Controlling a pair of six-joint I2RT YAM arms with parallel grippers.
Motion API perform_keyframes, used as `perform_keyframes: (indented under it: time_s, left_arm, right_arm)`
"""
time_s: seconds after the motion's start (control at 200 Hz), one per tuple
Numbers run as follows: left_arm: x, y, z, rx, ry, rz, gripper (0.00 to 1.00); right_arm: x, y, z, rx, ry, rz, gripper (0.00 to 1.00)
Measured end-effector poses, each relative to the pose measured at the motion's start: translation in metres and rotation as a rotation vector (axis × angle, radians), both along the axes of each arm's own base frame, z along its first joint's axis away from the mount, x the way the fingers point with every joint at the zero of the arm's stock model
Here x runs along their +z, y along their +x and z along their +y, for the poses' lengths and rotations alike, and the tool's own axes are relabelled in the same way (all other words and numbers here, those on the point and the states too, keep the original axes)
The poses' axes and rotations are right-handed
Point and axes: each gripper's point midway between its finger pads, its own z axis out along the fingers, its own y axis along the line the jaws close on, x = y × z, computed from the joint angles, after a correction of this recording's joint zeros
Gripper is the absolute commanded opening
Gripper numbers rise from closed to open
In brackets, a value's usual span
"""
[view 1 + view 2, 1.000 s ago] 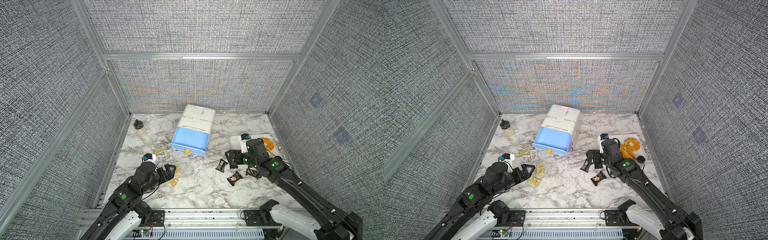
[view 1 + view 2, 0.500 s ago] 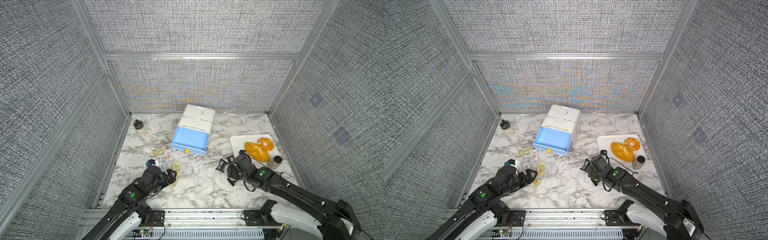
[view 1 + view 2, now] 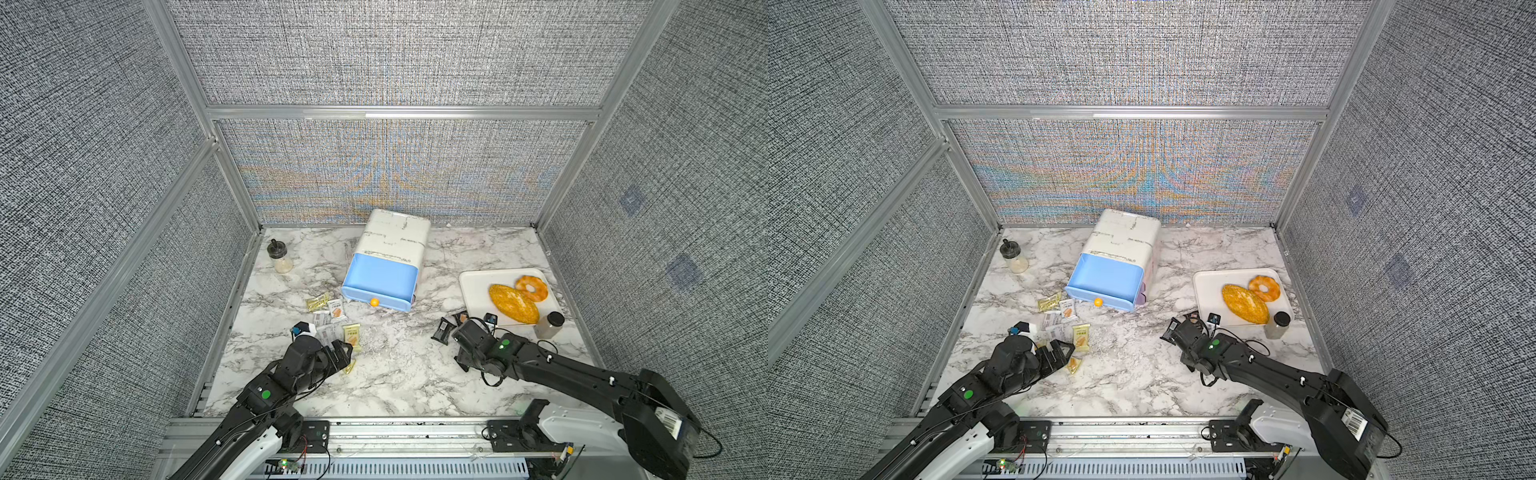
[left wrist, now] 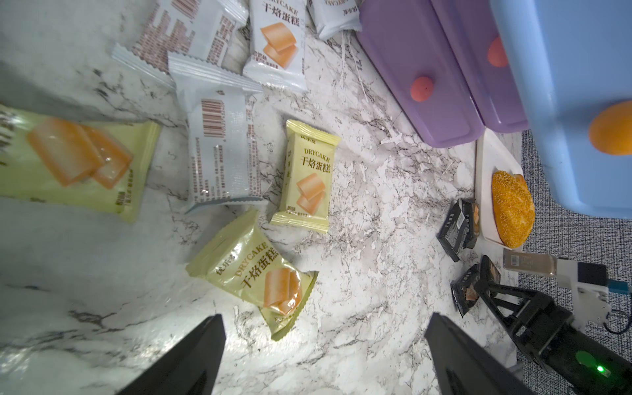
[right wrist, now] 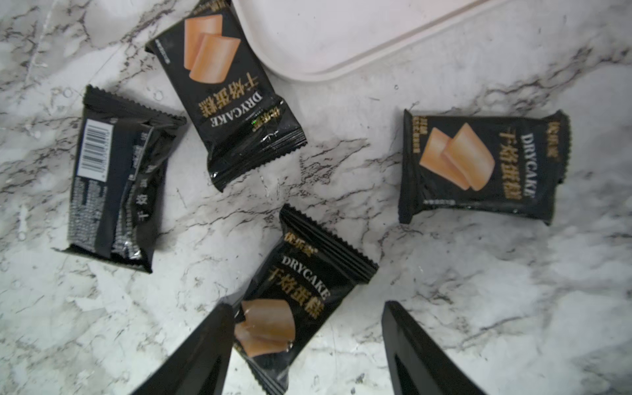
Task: Place the cookies into the drawer by color
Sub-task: Pick up the cookie at the center of the board.
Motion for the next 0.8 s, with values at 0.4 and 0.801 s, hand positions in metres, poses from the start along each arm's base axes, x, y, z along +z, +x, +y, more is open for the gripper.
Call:
perform_keyframes:
  time_s: [0.4, 0.801]
  left_arm:
    - [0.001, 0.002, -0.002, 0.002, -0.006, -0.006, 0.97]
    - [0.001, 0.002, -0.001, 0.007, -0.012, -0.010, 0.97]
  right_arm:
    - [-0.024, 0.012, 0.014, -0.001, -0.034, 0.044, 0.68]
    - [-0.019, 0.014, 0.019, 0.065, -0.041, 0.019, 0.21]
